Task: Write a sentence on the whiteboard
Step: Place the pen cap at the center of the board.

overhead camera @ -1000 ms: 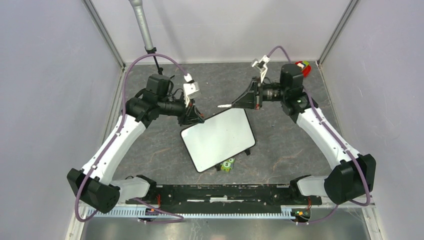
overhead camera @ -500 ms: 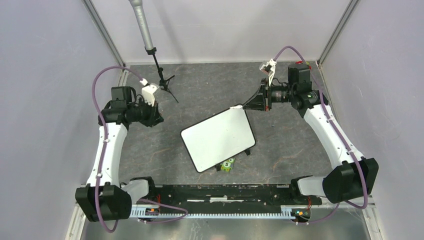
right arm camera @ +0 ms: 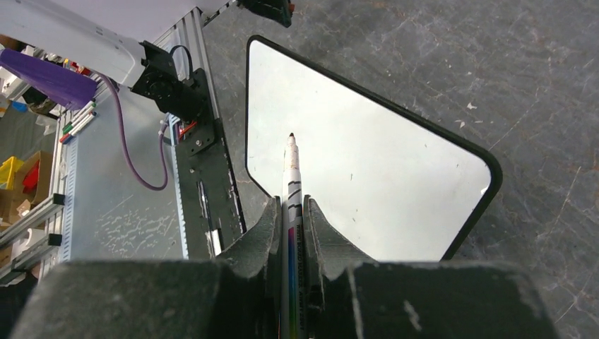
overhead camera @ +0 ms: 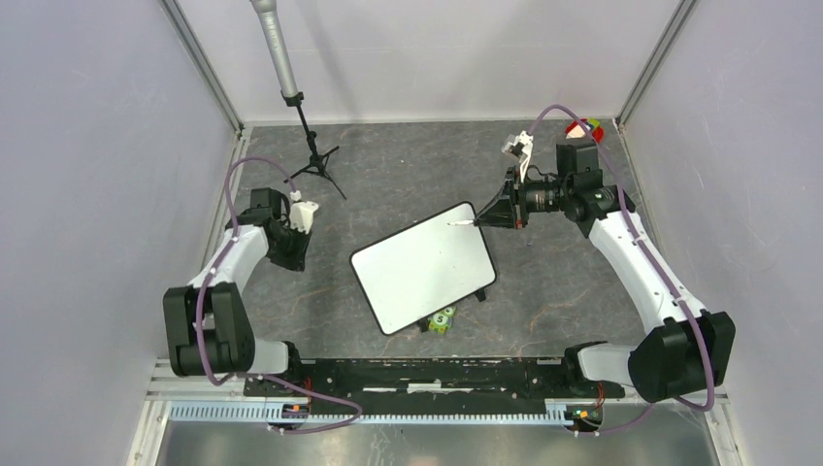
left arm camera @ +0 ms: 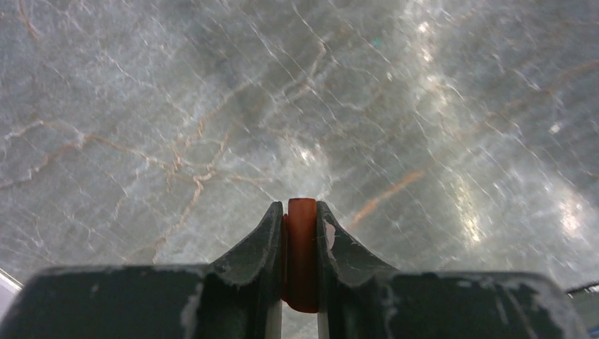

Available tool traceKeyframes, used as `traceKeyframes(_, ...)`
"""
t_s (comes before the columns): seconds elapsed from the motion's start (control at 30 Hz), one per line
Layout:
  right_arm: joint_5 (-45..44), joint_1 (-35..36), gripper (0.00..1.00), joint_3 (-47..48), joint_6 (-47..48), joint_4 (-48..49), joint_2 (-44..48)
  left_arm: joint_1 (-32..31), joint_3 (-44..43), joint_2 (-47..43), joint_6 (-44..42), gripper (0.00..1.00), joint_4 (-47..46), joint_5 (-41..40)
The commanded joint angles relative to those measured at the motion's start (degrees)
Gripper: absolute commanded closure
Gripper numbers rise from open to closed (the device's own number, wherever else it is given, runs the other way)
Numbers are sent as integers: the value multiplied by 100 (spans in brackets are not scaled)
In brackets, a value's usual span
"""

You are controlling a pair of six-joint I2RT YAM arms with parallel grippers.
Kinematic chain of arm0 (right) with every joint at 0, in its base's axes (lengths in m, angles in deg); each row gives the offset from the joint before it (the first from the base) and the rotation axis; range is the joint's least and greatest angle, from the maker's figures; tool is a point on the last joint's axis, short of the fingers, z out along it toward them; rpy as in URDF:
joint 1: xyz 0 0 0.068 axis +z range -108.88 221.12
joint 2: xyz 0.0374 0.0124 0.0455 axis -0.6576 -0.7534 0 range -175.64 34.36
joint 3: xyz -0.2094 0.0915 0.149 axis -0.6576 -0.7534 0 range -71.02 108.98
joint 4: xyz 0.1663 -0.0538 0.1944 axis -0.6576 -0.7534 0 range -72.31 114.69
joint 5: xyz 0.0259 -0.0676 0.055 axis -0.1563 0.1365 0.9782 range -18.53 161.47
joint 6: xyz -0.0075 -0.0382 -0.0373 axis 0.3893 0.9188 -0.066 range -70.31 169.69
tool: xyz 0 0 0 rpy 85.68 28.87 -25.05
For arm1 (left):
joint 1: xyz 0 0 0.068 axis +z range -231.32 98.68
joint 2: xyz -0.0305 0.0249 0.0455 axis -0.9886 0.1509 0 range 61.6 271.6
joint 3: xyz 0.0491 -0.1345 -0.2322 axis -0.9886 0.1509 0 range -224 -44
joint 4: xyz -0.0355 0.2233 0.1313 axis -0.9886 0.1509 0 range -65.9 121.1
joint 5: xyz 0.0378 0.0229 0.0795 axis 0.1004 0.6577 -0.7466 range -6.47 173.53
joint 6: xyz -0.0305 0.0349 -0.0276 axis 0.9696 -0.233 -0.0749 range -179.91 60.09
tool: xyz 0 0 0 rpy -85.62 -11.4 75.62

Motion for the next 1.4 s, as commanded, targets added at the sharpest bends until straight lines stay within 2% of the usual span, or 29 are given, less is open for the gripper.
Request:
traceKeyframes(0.0, -76, 12, 100, -200, 105, 128, 260, -149, 35, 396, 117, 78, -917, -276)
traceKeyframes(0.37, -132, 13, 100, -277, 395, -127, 284, -431, -46, 1260, 382, 74, -1486, -427)
traceKeyframes(0.63, -163, 16, 100, -207, 373, -133, 225, -431, -153, 1478, 277, 64, -1372, -420)
traceKeyframes(0.97, -186, 72, 100, -101, 376, -171, 172, -431, -233, 1517, 179, 67, -1205, -322)
traceKeyframes(1.03, -216, 115, 100, -9, 473, -295, 148, -607, -339, 1400, 229, 67, -1027, -412)
traceKeyframes(1.1, -259, 160, 100, 113, 615, -462, 134, -607, -488, 1078, 281, 59, -772, -387)
traceKeyframes(1.13, -280, 189, 100, 159, 686, -528, 129, -607, -582, 881, 301, 48, -678, -356)
traceKeyframes(1.2, -321, 246, 100, 216, 800, -614, 133, -607, -802, 493, 324, 34, -420, -217)
traceKeyframes(1.27, -342, 290, 100, 259, 913, -685, 142, -607, -1057, 173, 353, 26, -105, -79)
traceKeyframes(1.37, -397, 363, 100, 348, 1128, -819, 137, -607, -1408, -212, 349, 21, 312, 45)
